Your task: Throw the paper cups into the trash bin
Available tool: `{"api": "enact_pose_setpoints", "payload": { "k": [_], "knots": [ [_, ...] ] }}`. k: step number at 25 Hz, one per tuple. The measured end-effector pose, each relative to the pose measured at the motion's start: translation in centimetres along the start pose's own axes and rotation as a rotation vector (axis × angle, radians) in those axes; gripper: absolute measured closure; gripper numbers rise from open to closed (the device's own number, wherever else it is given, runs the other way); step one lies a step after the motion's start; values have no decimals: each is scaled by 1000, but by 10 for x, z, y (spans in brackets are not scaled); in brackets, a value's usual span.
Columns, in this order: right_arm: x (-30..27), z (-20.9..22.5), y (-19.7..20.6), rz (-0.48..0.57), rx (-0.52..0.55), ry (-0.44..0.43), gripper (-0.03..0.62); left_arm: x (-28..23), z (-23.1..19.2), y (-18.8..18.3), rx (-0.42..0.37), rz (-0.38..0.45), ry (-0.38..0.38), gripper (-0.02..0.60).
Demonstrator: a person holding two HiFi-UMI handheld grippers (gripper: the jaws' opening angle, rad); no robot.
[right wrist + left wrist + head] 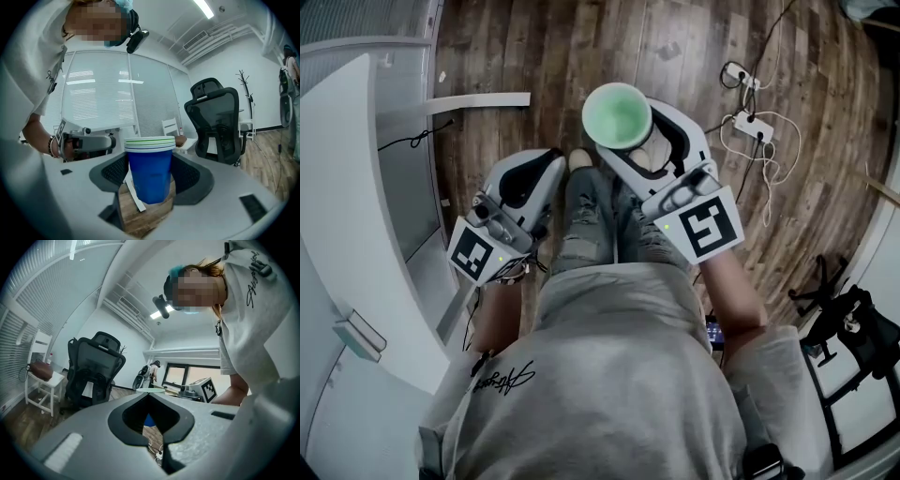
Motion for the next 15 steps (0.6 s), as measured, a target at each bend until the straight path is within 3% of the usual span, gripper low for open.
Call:
{"api": "enact_pose_setpoints", "payload": {
  "k": [15],
  "knots": [
    [-28,17,93,-113,-49,26,312,1,-40,69,29,-68,-19,578]
  ]
}}
Point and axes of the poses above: the fingertips, and each gripper's own axes: x backward along the fingers, z to its right, y out of its underside, the point moved 7 cm from there along x, backward along the fingers
